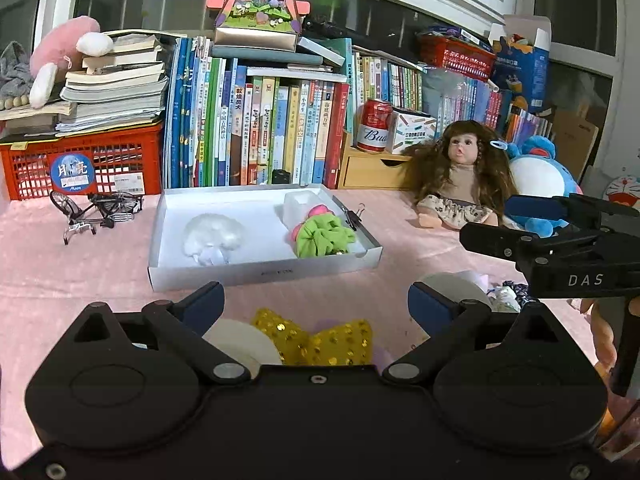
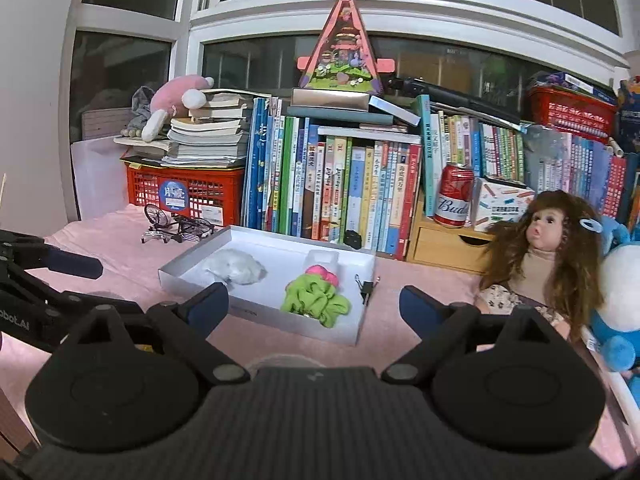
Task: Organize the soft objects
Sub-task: 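Withdraw both open grippers from the tray back toward the table items, then move right gripper to striped cloth while left gripper moves to yellow sequined bag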
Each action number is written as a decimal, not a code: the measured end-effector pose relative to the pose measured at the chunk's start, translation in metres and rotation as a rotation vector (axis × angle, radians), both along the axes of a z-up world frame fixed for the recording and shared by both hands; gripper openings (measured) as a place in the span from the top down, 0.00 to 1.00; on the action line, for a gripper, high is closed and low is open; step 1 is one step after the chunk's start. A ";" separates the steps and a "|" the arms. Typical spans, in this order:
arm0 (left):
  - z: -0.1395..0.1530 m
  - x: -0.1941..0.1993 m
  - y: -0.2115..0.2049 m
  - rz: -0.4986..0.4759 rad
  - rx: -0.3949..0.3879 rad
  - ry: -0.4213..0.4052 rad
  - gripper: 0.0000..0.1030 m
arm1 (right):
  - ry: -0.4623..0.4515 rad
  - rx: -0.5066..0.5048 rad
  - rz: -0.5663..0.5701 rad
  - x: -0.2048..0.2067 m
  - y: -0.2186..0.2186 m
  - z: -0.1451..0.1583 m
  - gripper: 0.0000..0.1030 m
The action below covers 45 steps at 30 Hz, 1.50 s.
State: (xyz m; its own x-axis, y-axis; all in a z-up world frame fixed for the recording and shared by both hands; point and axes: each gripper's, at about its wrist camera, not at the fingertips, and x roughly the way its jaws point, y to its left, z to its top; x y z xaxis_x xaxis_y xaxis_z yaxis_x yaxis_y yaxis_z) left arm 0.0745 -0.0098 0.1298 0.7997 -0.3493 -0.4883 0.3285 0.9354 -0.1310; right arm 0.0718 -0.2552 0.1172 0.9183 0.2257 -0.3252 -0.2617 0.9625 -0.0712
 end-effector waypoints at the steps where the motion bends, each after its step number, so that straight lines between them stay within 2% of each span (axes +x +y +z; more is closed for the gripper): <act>1: -0.002 -0.003 0.000 -0.001 0.000 -0.003 0.05 | -0.005 -0.003 -0.005 -0.003 -0.002 -0.002 0.05; 11: -0.021 -0.039 -0.009 0.014 0.030 -0.049 0.05 | -0.041 -0.013 -0.052 -0.026 -0.017 -0.023 0.04; 21: -0.041 -0.068 -0.027 0.010 0.066 -0.090 0.05 | -0.070 -0.008 -0.157 -0.044 -0.036 -0.054 0.04; 26: -0.058 -0.087 -0.041 0.079 0.039 -0.179 0.08 | -0.058 0.003 -0.207 -0.045 -0.046 -0.068 0.04; 30: -0.074 -0.089 -0.055 0.099 0.096 -0.190 0.15 | -0.044 0.004 -0.235 -0.046 -0.051 -0.080 0.04; 33: -0.084 -0.085 -0.061 0.118 0.102 -0.178 0.20 | -0.034 0.003 -0.243 -0.047 -0.055 -0.088 0.04; 38: -0.096 -0.070 -0.062 0.184 0.068 -0.133 0.31 | 0.000 0.005 -0.246 -0.048 -0.061 -0.099 0.09; 45: -0.106 -0.055 -0.061 0.250 0.021 -0.118 0.35 | 0.023 -0.011 -0.239 -0.049 -0.062 -0.108 0.14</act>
